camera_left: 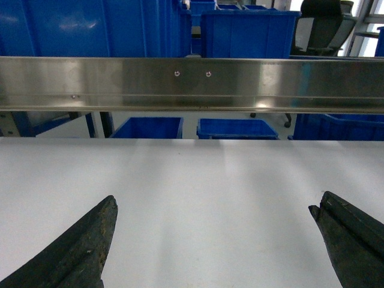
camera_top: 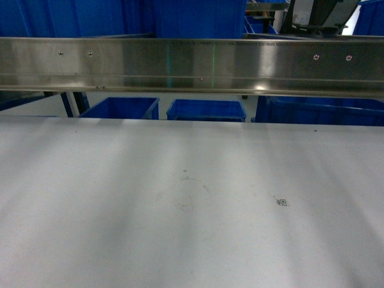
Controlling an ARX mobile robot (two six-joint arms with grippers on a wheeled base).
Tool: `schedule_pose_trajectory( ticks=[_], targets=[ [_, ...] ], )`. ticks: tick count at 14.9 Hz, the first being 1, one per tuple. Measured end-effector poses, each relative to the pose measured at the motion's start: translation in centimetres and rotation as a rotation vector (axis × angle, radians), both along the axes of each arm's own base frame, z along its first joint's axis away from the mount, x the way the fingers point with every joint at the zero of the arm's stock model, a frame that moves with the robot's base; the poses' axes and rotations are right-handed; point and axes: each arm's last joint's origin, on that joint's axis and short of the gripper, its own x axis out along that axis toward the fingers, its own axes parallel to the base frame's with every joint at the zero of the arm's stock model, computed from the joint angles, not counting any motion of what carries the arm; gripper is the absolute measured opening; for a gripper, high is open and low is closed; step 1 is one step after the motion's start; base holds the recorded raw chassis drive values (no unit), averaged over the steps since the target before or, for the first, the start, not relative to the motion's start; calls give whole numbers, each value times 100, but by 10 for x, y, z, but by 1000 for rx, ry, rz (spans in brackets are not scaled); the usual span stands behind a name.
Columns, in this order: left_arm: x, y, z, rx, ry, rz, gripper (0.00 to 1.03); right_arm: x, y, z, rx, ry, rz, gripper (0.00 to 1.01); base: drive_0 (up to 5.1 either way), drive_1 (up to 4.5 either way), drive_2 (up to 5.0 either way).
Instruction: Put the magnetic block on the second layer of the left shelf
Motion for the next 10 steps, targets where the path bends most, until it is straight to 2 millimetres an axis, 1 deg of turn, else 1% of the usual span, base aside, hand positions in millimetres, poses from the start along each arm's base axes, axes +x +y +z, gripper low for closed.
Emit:
schedule_pose_trajectory(
  ticks=[10],
  targets=[
    [0, 0, 0, 0, -2, 1, 98, -1, 0, 1, 0, -3, 0, 33, -481, 259, 259]
  ],
)
